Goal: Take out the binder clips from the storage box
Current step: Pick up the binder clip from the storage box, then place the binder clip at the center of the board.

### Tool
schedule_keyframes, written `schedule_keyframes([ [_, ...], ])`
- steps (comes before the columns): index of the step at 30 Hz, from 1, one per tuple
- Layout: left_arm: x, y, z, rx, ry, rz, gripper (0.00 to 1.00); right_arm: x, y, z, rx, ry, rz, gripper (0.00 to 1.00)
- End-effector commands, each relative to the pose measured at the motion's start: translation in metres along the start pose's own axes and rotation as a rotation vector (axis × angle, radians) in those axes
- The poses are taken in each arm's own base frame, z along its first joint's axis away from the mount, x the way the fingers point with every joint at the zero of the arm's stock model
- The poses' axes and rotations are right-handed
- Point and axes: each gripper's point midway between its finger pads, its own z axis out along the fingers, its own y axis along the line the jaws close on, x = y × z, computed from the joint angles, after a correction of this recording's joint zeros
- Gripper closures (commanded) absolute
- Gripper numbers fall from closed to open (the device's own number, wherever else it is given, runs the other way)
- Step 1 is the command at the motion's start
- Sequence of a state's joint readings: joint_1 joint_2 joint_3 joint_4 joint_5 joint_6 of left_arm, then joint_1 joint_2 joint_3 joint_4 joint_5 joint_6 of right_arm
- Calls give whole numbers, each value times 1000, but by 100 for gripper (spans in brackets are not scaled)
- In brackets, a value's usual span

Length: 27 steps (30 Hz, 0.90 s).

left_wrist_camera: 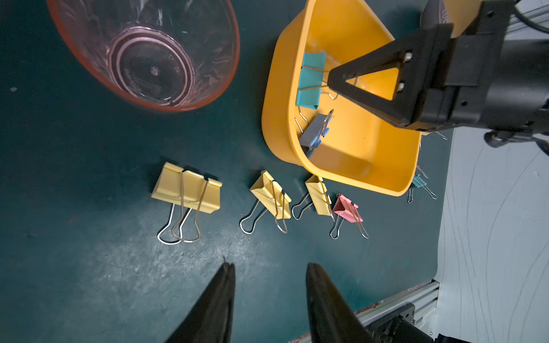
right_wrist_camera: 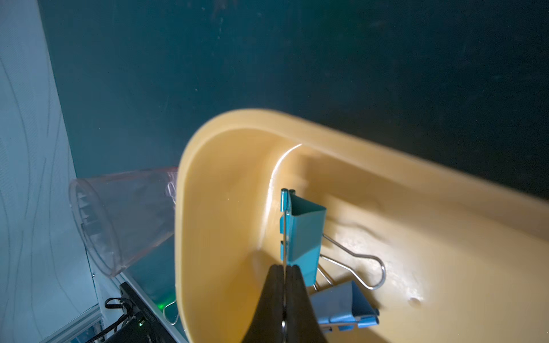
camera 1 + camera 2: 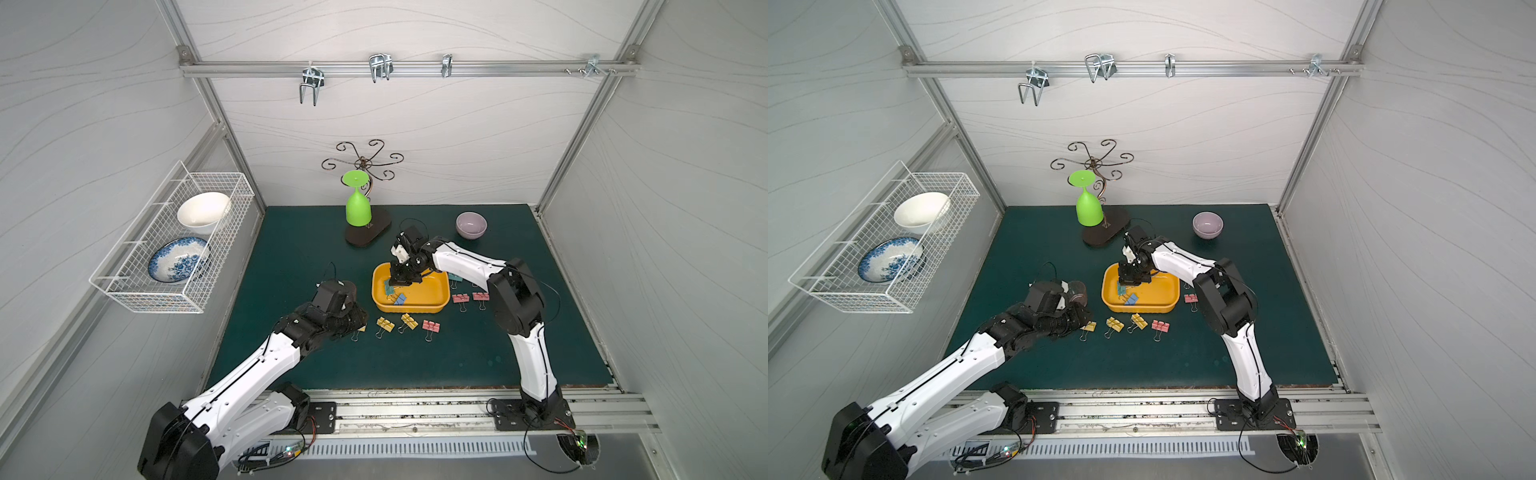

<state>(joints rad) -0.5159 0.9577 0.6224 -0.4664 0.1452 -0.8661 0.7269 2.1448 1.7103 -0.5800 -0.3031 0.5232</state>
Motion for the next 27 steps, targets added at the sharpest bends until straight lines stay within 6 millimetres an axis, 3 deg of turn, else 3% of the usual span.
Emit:
schedule_keyframes([
  [1,-6,-11,-2,32,-5,10,55,-22,21,-33,-21,-116,-76,96],
  [9,-4,-17,0,48,23,16,55,-31,18,-60,19,-192,-69,97],
  [11,-4,-20,0,58,27,26,55,-29,14,-78,52,-234,-56,97],
  [15,-8,-28,-5,93,13,31,55,-17,12,-135,157,-427,-104,98],
  [18,-14,-34,-8,122,-20,45,55,4,0,-177,209,-549,-81,100],
  [20,-17,-38,-9,132,-38,59,55,26,-20,-197,250,-595,-21,100],
  [24,-19,-45,-8,159,-39,90,55,74,-68,-215,318,-641,171,100],
  [27,-19,-49,-7,169,-29,105,55,118,-104,-218,321,-657,423,100],
])
